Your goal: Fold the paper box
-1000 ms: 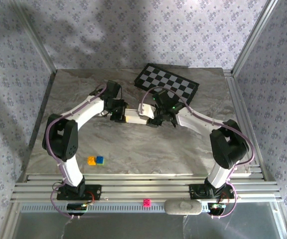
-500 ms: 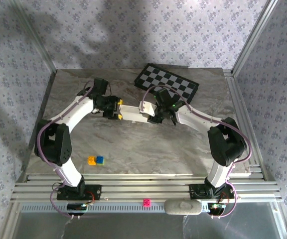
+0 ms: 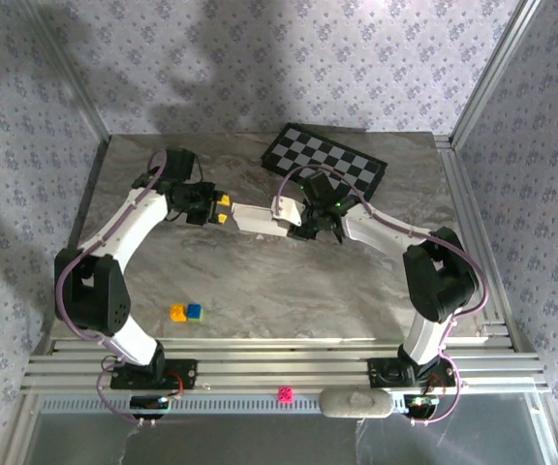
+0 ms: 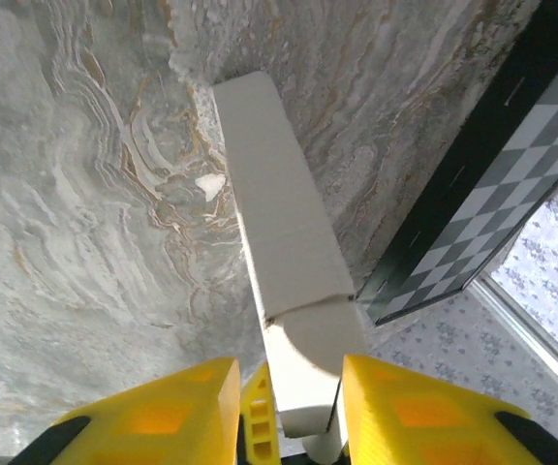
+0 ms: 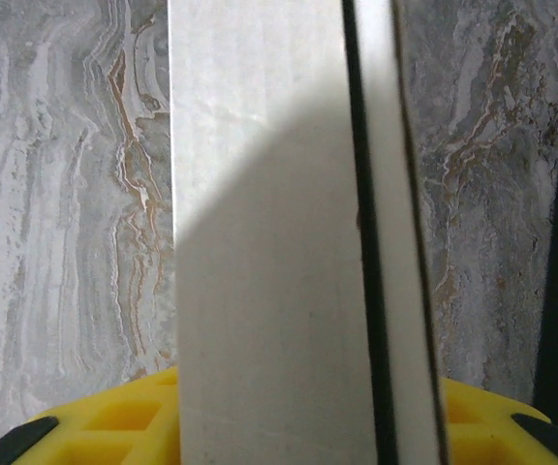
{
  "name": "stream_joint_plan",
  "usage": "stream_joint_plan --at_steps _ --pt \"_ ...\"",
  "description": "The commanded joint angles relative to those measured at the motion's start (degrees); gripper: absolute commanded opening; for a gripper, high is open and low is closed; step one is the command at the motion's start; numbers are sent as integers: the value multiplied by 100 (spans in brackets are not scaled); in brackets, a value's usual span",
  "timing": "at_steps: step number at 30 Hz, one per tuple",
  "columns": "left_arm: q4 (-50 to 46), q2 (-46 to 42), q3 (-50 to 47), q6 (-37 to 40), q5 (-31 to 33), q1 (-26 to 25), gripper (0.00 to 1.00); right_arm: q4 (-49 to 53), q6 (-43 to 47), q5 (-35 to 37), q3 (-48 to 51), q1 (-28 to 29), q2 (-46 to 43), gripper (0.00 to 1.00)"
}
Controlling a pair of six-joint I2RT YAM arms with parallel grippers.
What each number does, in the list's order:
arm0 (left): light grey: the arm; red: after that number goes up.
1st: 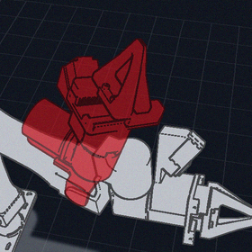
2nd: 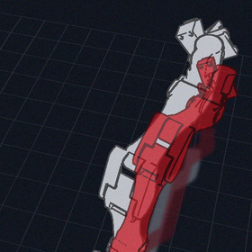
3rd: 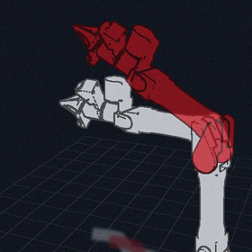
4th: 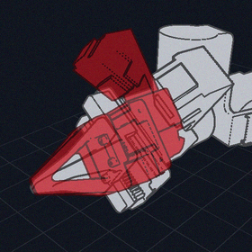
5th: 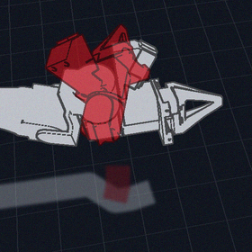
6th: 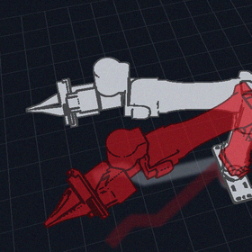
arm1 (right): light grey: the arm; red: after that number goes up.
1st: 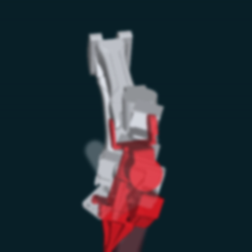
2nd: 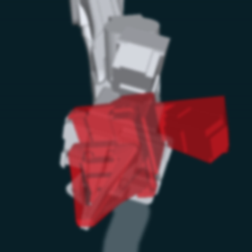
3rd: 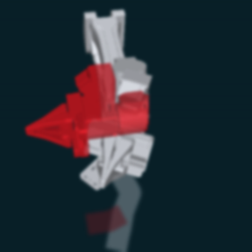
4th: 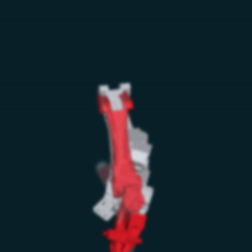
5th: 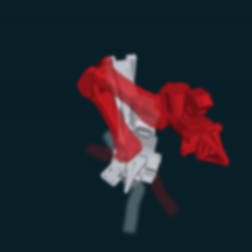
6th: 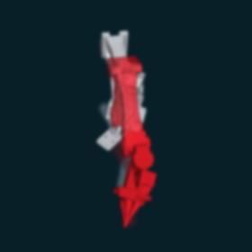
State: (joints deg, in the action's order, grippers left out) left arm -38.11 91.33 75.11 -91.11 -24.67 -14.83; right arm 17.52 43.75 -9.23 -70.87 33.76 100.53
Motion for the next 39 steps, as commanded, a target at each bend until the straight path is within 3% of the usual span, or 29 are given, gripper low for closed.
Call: stream_joint_plan --at_steps 1,6,9,13,39 --pt "-335 -298 231 357 -43 85 32 158 -63 -85 -128 -50 128 42" --pt "-252 -157 490 566 -77 146 31 164 -77 -96 -145 -47 140 42" --pt "323 124 755 817 -214 149 32 164 -89 -95 -137 -46 144 42" --pt "-239 571 1247 1333 -462 124 34 163 -95 -99 -159 -46 160 42" --pt "-232 917 852 1816 -605 -55 30 210 -170 -227 -259 -126 239 42"
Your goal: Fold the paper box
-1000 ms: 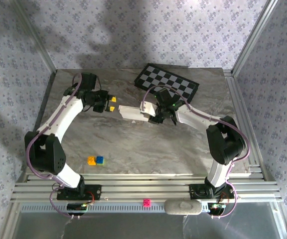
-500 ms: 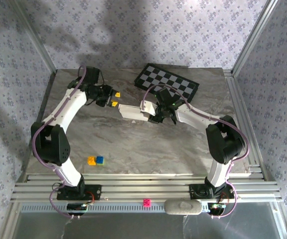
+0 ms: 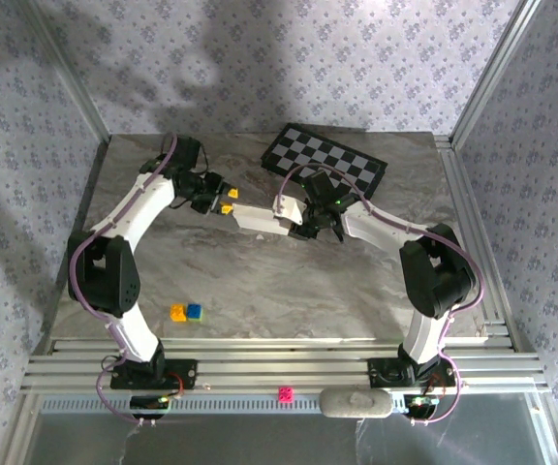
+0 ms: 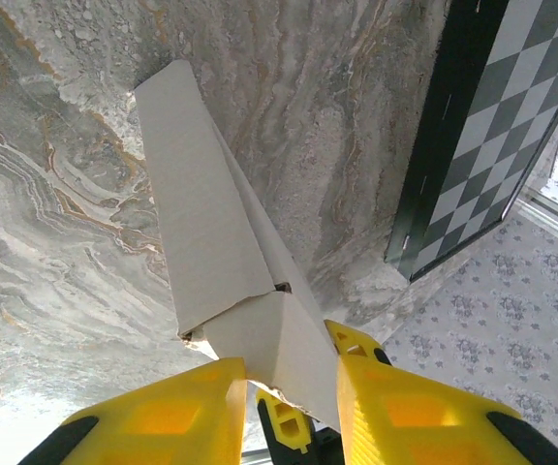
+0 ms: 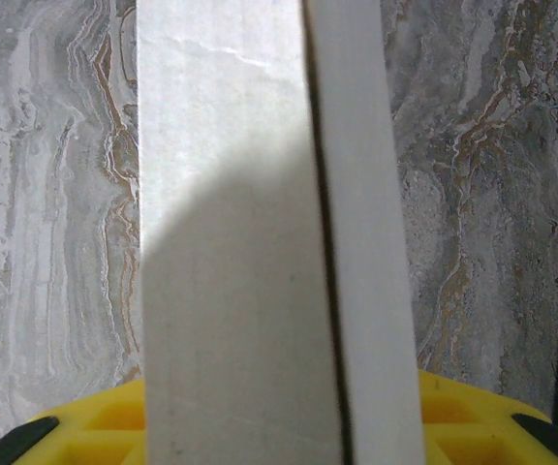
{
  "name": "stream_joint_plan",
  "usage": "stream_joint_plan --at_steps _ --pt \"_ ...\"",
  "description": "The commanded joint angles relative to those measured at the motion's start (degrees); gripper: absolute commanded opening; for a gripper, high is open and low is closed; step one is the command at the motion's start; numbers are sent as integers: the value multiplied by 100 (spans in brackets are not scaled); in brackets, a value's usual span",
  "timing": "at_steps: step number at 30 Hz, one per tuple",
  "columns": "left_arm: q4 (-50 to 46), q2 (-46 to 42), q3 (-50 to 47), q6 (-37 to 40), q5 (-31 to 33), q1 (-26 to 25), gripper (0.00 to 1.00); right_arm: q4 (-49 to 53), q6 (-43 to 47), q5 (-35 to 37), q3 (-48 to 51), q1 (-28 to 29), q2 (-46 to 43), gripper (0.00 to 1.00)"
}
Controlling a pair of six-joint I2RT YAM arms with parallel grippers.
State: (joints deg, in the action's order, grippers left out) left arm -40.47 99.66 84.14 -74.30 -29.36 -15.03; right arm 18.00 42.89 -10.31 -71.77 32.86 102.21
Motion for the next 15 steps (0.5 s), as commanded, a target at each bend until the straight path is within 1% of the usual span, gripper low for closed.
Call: stream_joint_plan --at_steps 1,5,6,7,11,15 --pt "12 76 -72 123 -131 -39 29 168 -84 -121 -171 -41 80 42" --pt "50 57 -126 109 -140 -44 26 154 -93 -112 -196 -52 96 41" --pt "55 54 -133 108 -140 -37 24 158 -94 -113 -204 -52 97 42" --pt "75 54 -151 124 -157 -44 20 160 -101 -121 -198 -66 105 42" --pt "78 45 -256 153 -175 -44 14 164 -138 -147 -227 -81 119 41" --pt "74 37 -368 181 -146 -44 12 196 -157 -185 -244 -96 132 41"
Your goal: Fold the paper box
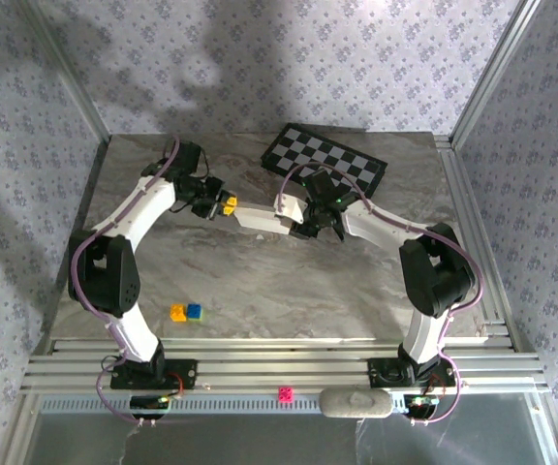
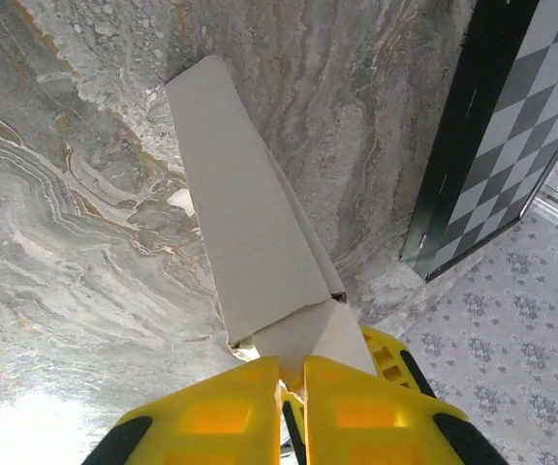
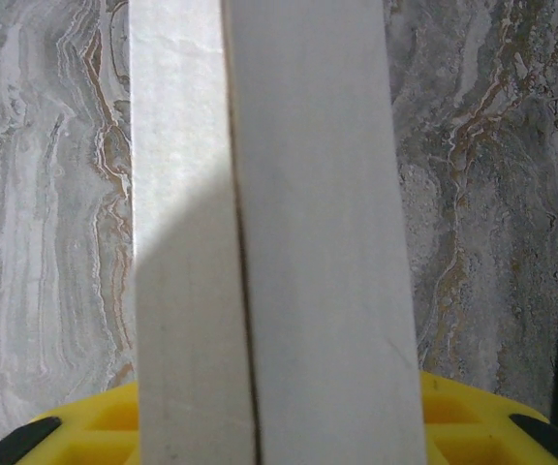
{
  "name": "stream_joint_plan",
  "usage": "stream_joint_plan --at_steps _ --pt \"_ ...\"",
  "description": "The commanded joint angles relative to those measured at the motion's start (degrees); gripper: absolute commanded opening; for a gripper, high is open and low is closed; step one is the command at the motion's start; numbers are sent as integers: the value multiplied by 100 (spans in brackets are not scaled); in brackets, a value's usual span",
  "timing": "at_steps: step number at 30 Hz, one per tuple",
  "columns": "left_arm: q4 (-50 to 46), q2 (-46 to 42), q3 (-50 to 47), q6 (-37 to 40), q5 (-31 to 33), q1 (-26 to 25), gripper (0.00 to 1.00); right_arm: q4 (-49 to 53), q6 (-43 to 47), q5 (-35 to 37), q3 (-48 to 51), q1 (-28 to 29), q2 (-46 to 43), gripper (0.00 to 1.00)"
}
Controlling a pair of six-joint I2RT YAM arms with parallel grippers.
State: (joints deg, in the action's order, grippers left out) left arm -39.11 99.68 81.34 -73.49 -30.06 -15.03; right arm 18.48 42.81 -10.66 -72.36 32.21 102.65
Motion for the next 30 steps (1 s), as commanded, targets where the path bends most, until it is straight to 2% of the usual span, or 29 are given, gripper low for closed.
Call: stream_joint_plan --at_steps 1,5,12,18,27,30 --pt "-74 34 -92 122 -58 -42 12 155 -153 -177 -200 -39 97 41" --pt "-111 62 -110 194 -31 -42 14 166 -270 -241 -244 -92 132 40" --pt "-279 182 -74 391 52 -37 22 198 -304 -292 -305 -105 176 40" --pt "-95 254 -105 255 26 -44 26 196 -313 -288 -300 -101 185 39" --pt "280 307 -283 -55 -24 -106 20 198 -314 -294 -310 -102 189 39" --pt "274 200 -279 -120 21 -106 21 197 -299 -281 -291 -101 194 39"
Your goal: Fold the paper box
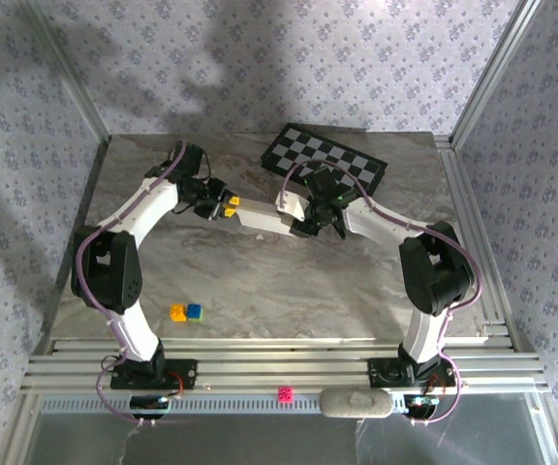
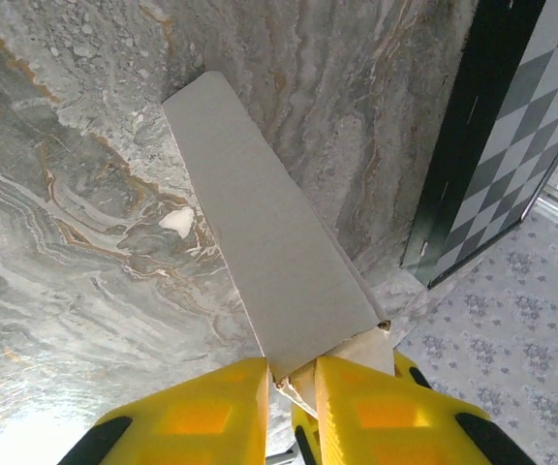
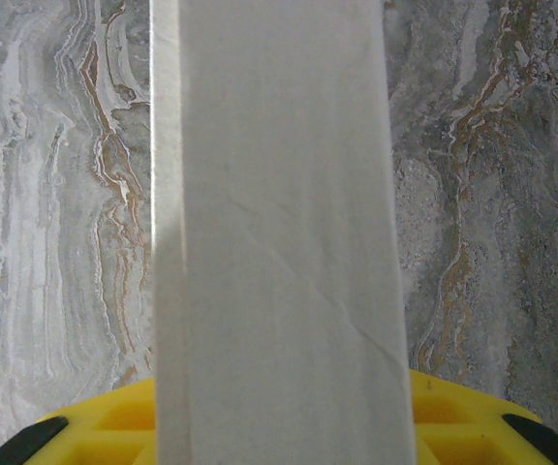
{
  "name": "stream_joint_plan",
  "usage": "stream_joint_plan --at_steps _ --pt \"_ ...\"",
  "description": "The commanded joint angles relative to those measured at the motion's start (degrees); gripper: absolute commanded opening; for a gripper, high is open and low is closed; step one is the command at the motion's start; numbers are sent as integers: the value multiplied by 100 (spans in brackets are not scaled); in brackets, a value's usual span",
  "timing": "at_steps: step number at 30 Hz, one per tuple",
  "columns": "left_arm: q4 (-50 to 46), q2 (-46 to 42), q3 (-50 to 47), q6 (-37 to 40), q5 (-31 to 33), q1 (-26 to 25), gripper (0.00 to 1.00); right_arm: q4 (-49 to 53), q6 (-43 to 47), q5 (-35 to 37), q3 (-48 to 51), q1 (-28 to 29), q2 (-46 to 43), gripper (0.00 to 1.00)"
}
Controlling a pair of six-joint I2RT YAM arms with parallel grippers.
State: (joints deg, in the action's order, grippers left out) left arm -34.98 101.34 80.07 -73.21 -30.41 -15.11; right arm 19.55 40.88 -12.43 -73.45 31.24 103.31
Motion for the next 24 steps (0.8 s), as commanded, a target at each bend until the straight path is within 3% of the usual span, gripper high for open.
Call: stream_joint_plan --at_steps 1,4,14,24 --pt "-183 -31 -125 -181 93 -88 23 84 -90 -100 -181 -5 128 39" --pt "-315 -225 -34 -361 204 -72 35 83 -76 -89 -163 -10 113 39" --pt "20 -687 -34 -1385 507 -96 47 78 -79 -103 -196 -5 146 38" --pt "-1521 224 1205 -1932 888 -514 57 84 -72 -84 -187 10 155 38"
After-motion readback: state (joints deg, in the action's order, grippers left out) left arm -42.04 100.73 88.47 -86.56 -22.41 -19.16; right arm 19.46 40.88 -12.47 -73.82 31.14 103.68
